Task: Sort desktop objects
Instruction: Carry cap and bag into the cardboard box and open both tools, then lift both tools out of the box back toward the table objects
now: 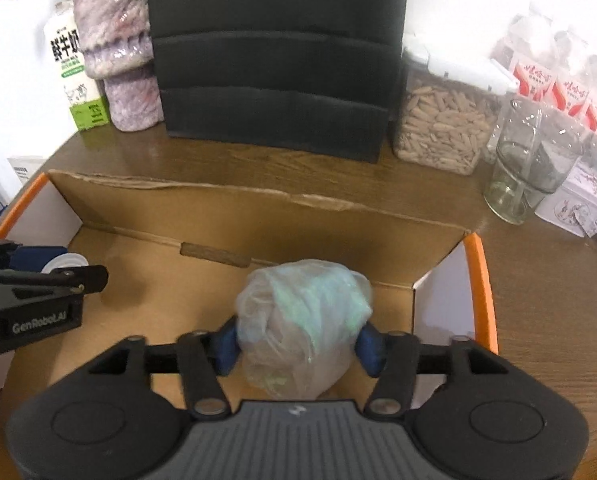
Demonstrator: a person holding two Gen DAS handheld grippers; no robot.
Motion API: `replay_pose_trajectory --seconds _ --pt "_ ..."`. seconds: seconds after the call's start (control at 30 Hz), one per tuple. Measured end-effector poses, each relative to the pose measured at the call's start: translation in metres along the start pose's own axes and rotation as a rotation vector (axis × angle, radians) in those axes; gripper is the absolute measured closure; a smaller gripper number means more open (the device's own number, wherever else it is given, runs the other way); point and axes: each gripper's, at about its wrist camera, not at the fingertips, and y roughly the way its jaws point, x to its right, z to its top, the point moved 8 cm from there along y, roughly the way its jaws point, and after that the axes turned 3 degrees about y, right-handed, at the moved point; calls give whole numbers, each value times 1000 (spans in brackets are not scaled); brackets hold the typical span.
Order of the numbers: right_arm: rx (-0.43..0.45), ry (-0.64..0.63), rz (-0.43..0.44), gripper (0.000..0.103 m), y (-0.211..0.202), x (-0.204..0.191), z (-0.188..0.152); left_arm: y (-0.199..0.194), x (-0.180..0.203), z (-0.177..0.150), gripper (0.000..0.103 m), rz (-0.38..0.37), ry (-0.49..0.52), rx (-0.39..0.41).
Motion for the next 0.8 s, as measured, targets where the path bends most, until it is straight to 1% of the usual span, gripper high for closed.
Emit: replay_pose_trajectory --seconds 0.03,0.07,0.1,0.13,0.17,0.2,0.3,0.37,0.63,0.8 --pt "3 0 11 25 -1 -1 0 -1 0 0 34 2 1 3" --pt "6 2 18 20 -2 -2 -1 -3 1 0 14 3 4 13" --pt "5 3 21 17 -4 -3 -1 -6 1 2 10 3 11 33" --pt "4 4 16 14 -6 -4 -2 -9 -1 2 3 24 16 47" --pt "10 6 9 11 -10 -4 -3 -12 -2 2 0 45 22 55" --pt "17 7 9 11 -13 -4 -3 -15 -4 2 0 48 22 62" --pt "45 12 16 10 -26 -4 -3 -27 -5 3 0 18 2 83" --pt "57 17 15 10 -35 -2 -3 -36 -6 3 0 11 -9 100" --pt "140 22 20 10 -86 -1 -8 -86 -10 -3 0 -30 -45 190" --pt "214 28 56 10 -132 -6 -22 -133 -18 -15 0 -56 -68 296"
